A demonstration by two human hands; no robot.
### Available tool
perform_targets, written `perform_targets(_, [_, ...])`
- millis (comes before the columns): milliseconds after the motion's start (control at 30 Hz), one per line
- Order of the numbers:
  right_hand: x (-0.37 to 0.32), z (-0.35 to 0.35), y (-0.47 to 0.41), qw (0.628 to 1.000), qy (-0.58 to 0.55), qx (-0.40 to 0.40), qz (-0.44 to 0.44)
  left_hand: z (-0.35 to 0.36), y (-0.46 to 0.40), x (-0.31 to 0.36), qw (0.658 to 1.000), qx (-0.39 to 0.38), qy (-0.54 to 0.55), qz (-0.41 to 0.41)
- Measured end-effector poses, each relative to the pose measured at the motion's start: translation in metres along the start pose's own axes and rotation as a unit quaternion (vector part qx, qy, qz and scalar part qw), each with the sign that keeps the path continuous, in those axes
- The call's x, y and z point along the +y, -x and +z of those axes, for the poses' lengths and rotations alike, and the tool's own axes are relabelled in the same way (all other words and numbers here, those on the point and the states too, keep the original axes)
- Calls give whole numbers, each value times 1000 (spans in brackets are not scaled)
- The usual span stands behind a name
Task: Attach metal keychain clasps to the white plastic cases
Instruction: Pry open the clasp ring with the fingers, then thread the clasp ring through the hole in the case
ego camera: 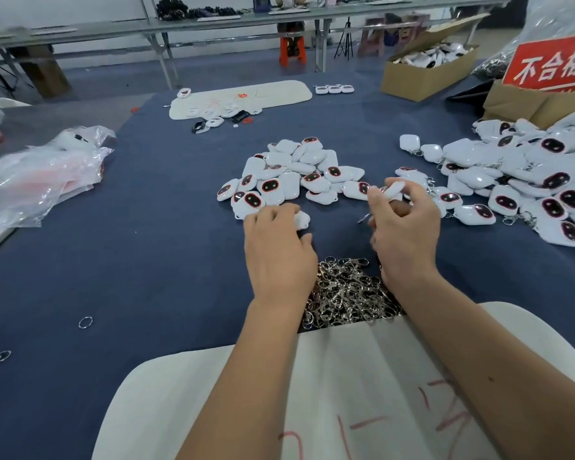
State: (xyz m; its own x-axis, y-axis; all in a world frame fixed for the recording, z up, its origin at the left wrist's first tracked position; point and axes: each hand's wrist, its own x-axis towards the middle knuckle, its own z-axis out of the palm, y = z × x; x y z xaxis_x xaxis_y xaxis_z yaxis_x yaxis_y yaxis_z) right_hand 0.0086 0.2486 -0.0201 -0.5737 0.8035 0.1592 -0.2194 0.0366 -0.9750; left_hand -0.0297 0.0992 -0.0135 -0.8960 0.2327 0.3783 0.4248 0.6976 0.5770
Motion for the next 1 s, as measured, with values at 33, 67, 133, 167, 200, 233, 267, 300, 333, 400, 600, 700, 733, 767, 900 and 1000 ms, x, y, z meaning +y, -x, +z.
perform_targets(33, [1,-1,-2,1000,6,27,2,0,0,-1,1000,-9,8,-14])
perform_targets(67, [1,-2,-4,999,9,48,7,0,-1,-1,1000,-11,20,-22])
perform_targets(133, [1,-3,-5,997,26,76,14,-1,-2,-1,999,-6,40,-29])
perform_targets(167, [1,-5,-5,996,41,85,8,-1,-3,-2,999,-2,42,-32])
perform_targets(200, [0,-5,-4,994,57,88,-6,-1,-3,-2,999,-1,38,-35])
perform_targets(233, [-1,-5,-2,994,73,83,-24,-1,-4,-2,999,-5,29,-37])
perform_targets(267, [-2,-5,-1,993,89,72,-40,0,-4,-3,999,-11,17,-39])
perform_targets(300, [-2,-4,0,992,105,55,-51,1,-4,-3,999,-17,7,-39])
perform_targets(333, [-2,-3,1,990,127,35,-55,2,-3,-4,999,-20,1,-37])
perform_targets(400, [-2,-2,3,979,191,-12,-68,3,-2,-6,999,-28,-1,-20])
perform_targets(600, [-8,4,13,888,366,-235,-153,3,-6,-7,995,-46,94,-3])
perform_targets(700, [-8,6,14,848,415,-271,-186,-1,-8,-7,984,-58,164,-30])
perform_targets(733, [-7,6,12,847,419,-273,-182,-3,-9,-9,980,-62,183,-42])
perform_targets(767, [-6,5,12,842,433,-272,-174,-7,-11,-12,976,-62,201,-58])
perform_targets(900, [-4,9,15,813,487,-282,-151,-19,-16,-23,976,-61,197,-75])
perform_targets(1000, [-4,13,10,878,396,-243,-118,-17,-12,-18,985,-152,82,24])
